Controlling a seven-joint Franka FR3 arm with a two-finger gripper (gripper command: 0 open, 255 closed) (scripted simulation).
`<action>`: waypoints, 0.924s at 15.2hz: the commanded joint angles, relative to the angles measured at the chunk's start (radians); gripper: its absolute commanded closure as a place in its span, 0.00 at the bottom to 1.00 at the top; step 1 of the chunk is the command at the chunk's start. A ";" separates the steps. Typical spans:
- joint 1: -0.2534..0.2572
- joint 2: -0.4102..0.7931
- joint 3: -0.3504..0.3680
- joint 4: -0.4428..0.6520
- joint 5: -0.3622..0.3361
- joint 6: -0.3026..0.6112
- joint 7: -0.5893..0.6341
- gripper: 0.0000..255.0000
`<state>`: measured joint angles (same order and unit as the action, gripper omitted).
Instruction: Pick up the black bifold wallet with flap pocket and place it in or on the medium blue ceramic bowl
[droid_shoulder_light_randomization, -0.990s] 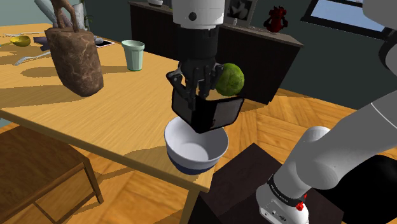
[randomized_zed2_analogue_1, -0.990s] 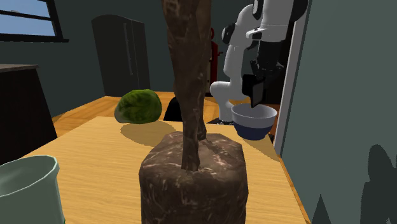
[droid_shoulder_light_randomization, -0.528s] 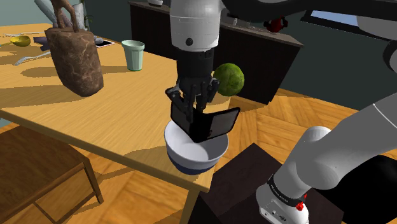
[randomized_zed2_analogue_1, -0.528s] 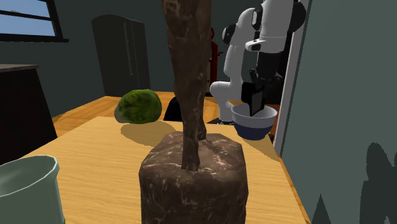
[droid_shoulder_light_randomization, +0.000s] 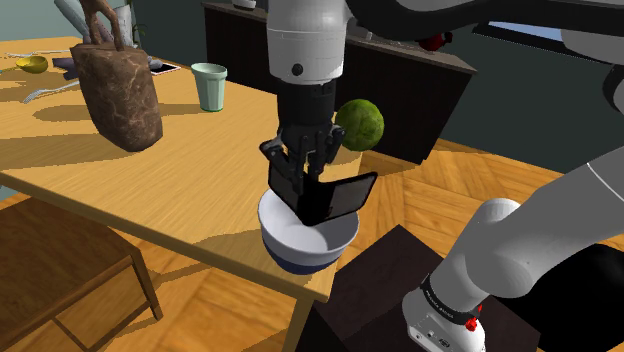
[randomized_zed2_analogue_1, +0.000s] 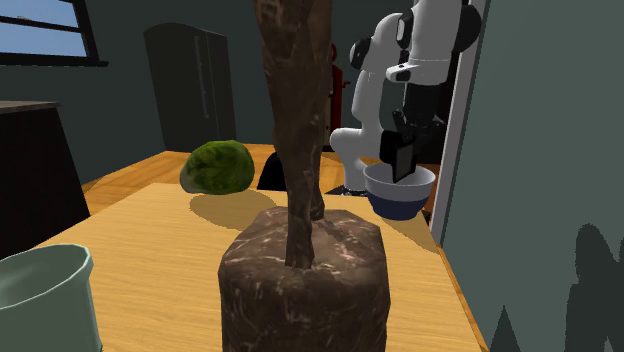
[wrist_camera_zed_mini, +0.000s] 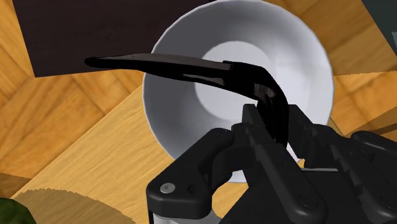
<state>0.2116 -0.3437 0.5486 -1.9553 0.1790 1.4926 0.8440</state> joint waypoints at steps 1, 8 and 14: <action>-0.003 0.002 -0.002 -0.003 -0.003 0.004 0.000 0.00; -0.008 0.030 0.000 0.088 -0.015 -0.061 0.012 0.00; -0.013 0.061 0.004 0.175 -0.027 -0.120 0.024 0.00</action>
<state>0.1985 -0.2827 0.5519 -1.7821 0.1514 1.3746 0.8679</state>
